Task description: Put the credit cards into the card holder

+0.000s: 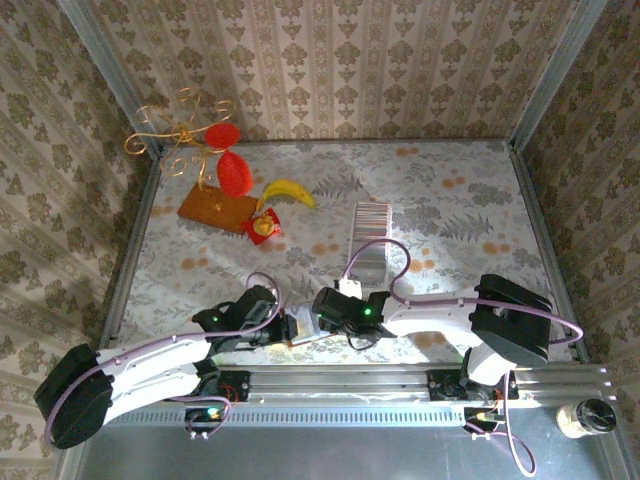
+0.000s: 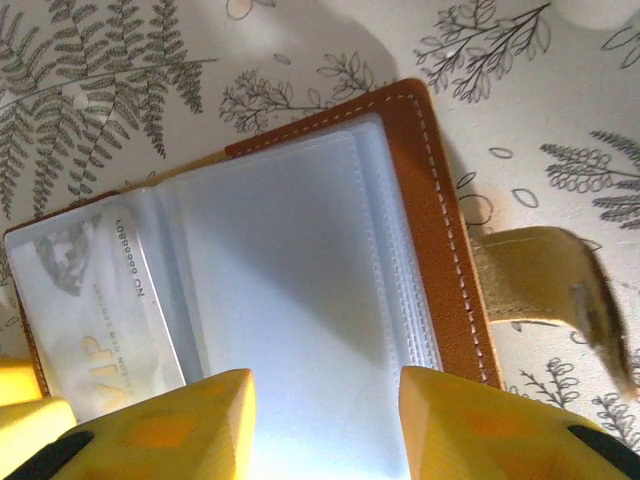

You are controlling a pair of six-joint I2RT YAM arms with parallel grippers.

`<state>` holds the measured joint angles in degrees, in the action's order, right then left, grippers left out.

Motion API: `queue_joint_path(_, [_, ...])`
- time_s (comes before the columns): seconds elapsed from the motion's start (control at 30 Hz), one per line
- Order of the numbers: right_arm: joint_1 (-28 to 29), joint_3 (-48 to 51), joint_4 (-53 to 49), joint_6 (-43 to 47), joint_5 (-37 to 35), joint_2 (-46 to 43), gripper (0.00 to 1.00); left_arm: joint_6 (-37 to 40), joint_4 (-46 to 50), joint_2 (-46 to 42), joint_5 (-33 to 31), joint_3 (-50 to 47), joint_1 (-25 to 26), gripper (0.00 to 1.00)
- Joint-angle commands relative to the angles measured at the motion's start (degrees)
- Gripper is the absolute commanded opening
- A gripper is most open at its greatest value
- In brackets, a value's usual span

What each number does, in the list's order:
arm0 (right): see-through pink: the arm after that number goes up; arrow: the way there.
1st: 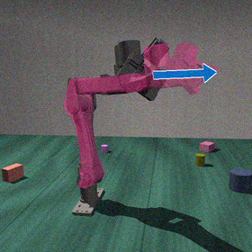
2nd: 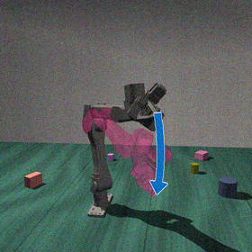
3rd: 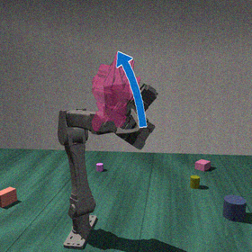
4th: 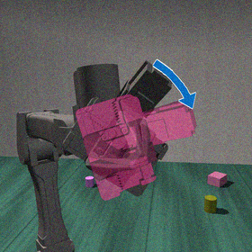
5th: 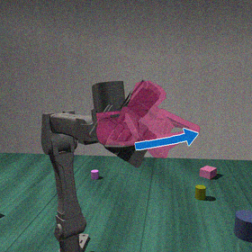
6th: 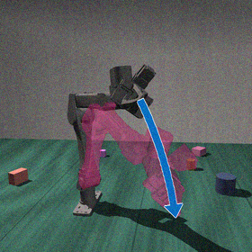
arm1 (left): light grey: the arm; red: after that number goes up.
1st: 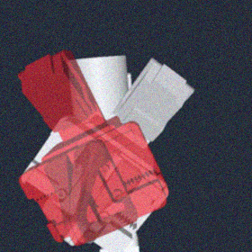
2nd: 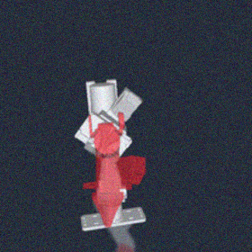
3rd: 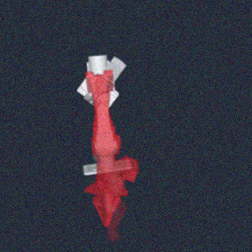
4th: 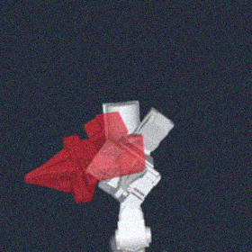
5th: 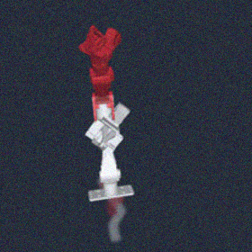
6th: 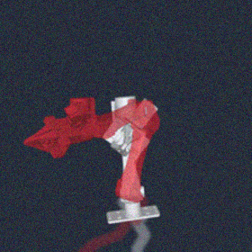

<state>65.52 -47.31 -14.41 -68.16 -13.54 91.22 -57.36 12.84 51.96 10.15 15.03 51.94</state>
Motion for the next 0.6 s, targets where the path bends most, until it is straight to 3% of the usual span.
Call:
queue_joint_path(0.0, [-1.88, -1.79, -3.54, 5.0, -1.76, -1.11, 0.42, 0.64, 6.82, -2.26, -2.51, -2.17, -1.6, 0.47])
queue_joint_path(0.17, [-3.64, -4.24, -5.02, 9.15, -0.02, 2.37, 0.42, -1.23, 9.22, -5.95, -2.86, -2.88, -2.47, 0.57])
queue_joint_path(0.57, [-4.35, -0.06, 0.99, 7.32, 6.43, 5.38, 0.32, -3.43, 3.41, -4.26, 0.19, -3.51, -2.38, 0.61])
